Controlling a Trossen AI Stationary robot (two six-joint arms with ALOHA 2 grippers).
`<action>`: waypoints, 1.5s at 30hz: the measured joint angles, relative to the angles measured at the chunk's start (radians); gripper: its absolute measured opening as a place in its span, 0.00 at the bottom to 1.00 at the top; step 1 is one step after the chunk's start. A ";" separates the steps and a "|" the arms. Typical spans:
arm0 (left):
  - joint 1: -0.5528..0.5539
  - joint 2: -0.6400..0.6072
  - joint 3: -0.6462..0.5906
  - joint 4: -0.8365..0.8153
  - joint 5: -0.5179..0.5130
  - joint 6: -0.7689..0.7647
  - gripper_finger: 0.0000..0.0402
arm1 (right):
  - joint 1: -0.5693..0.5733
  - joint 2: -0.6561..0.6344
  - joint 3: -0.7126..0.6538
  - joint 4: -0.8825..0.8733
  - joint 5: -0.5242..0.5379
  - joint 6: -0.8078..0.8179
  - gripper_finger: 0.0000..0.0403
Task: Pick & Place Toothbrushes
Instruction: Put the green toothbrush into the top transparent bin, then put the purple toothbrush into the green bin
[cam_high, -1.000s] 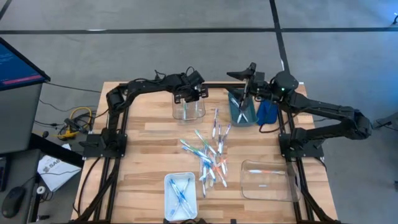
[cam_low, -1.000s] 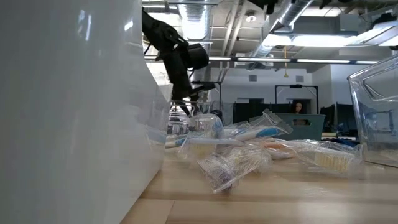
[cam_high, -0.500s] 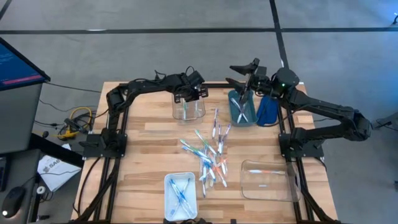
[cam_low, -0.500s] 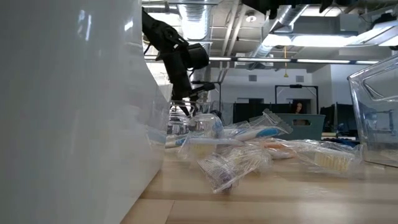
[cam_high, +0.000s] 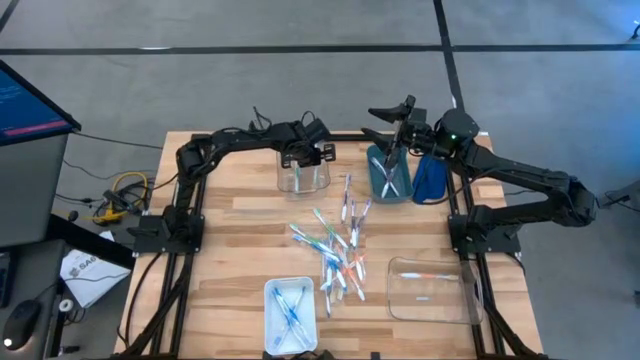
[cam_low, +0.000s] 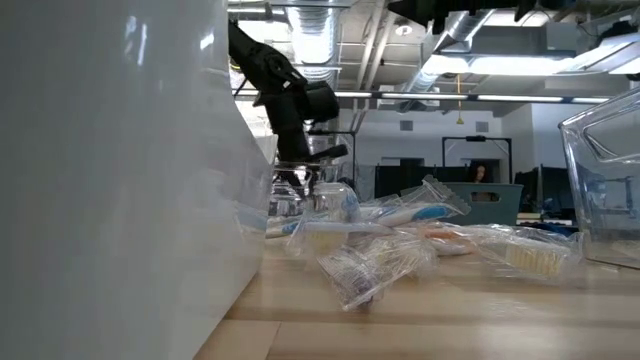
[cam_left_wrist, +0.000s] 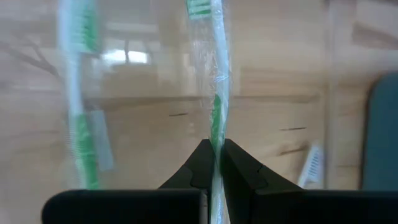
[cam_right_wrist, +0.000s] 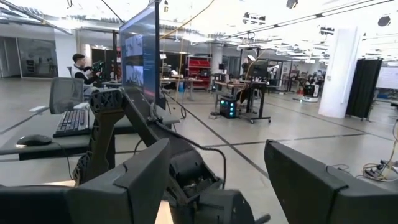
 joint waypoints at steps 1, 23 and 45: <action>0.000 0.007 0.000 -0.010 0.014 0.000 0.02 | 0.000 0.000 0.000 -0.001 0.000 -0.001 0.63; 0.001 0.029 0.000 0.000 0.049 0.001 0.10 | -0.013 0.000 0.000 -0.009 0.000 -0.003 0.63; 0.003 0.012 -0.001 0.016 0.071 0.000 0.24 | -0.013 0.000 0.000 -0.009 0.000 -0.003 0.63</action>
